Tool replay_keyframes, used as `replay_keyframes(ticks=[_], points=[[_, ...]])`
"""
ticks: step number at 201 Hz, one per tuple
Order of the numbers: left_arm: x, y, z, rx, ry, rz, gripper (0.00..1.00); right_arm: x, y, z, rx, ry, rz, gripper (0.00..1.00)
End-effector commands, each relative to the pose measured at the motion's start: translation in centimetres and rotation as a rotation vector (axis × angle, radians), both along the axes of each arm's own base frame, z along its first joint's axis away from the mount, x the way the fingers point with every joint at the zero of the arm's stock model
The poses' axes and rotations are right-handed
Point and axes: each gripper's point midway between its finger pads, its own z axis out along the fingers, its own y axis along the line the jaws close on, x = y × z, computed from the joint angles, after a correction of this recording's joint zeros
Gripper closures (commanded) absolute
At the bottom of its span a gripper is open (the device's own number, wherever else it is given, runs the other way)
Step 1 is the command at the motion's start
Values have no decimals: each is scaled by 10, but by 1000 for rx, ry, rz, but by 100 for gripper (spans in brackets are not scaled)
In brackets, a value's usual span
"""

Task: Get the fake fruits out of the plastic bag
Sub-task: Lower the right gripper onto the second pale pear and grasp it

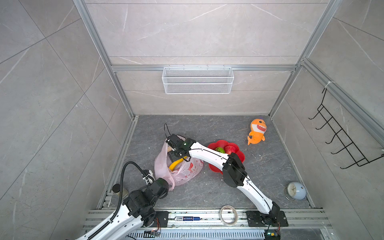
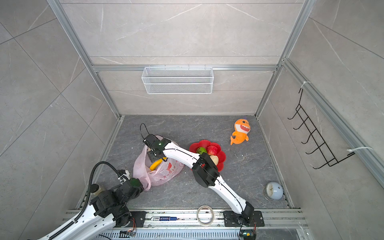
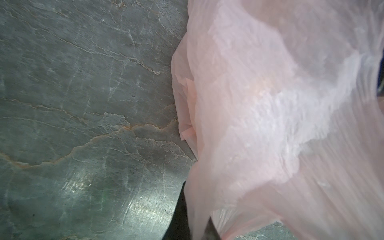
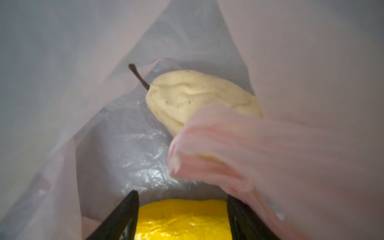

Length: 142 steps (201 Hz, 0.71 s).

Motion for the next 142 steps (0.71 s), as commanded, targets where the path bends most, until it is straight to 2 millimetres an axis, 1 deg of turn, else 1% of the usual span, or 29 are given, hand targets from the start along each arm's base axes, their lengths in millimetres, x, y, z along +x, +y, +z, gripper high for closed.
replay_keyframes(ticks=[1, 46, 63, 65, 66, 68, 71, 85, 112, 126, 142], points=[[3, 2, 11, -1, -21, 18, 100, 19, 1, 7, -5, -71, 8, 26], [3, 1, 13, -1, -25, 12, 100, 31, -4, 9, 6, -80, 24, 19], [3, 1, 13, -1, -26, 10, 100, 35, -2, 10, 21, -89, 42, 17], [4, 1, 14, -1, -26, 10, 100, 35, -2, 9, 20, -88, 44, 17], [3, 1, 14, -1, -26, 10, 100, 35, -2, 1, 11, -80, 47, 17], [4, 0, 14, -2, -27, 9, 100, 35, -3, -5, 6, -74, 48, 17], [4, 0, 13, -1, -27, 8, 100, 35, -2, -7, 7, -71, 57, 17], [4, 0, 14, 2, -28, 1, 100, 35, 3, -8, 23, -68, 90, 16], [4, -1, 14, 2, -25, -1, 100, 37, 6, -10, 37, -71, 136, 15], [4, 0, 14, 3, -26, -1, 100, 40, 6, -7, 42, -83, 150, 14], [4, 0, 15, -1, -30, -1, 100, 42, 4, -10, 33, -89, 155, 14]])
